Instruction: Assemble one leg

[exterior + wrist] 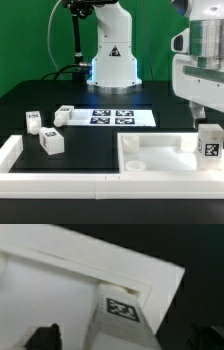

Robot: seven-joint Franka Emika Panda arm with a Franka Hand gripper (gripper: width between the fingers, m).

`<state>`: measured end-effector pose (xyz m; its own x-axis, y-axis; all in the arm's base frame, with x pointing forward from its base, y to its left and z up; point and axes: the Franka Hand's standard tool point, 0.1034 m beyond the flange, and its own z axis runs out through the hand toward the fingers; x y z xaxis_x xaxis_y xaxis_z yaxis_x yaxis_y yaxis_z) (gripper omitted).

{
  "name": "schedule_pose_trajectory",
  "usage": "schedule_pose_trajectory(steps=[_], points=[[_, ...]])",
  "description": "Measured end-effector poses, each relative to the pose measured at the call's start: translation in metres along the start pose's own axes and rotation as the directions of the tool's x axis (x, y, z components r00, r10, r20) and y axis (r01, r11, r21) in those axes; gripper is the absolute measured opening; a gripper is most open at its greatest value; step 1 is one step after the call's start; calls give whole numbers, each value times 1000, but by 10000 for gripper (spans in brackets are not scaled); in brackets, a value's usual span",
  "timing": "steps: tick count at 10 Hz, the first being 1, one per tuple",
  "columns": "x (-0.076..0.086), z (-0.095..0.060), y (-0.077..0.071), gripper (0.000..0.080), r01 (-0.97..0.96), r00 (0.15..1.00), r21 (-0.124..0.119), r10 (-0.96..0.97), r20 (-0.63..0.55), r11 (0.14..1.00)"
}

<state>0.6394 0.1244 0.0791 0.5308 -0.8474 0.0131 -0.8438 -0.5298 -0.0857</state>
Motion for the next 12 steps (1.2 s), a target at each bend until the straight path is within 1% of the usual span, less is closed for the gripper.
schedule_pose_trajectory(steps=[2,5,6,7,8,9,10,11,12], points=[[0,1,1,648,141,990,-1,-141,1,990],[3,1,2,649,334,943,-2,-334,0,943],[15,3,4,649,582,813,5,-581,-36,813],[15,6,4,649,594,804,10,-593,-46,804],[14,6,4,621,562,826,10,-561,-44,827],[14,6,4,621,531,847,13,-530,-43,848],[14,6,4,443,471,882,16,-470,-42,882],[16,6,5,443,418,908,16,-417,-44,908],[19,6,7,314,376,926,14,-375,-45,927]])
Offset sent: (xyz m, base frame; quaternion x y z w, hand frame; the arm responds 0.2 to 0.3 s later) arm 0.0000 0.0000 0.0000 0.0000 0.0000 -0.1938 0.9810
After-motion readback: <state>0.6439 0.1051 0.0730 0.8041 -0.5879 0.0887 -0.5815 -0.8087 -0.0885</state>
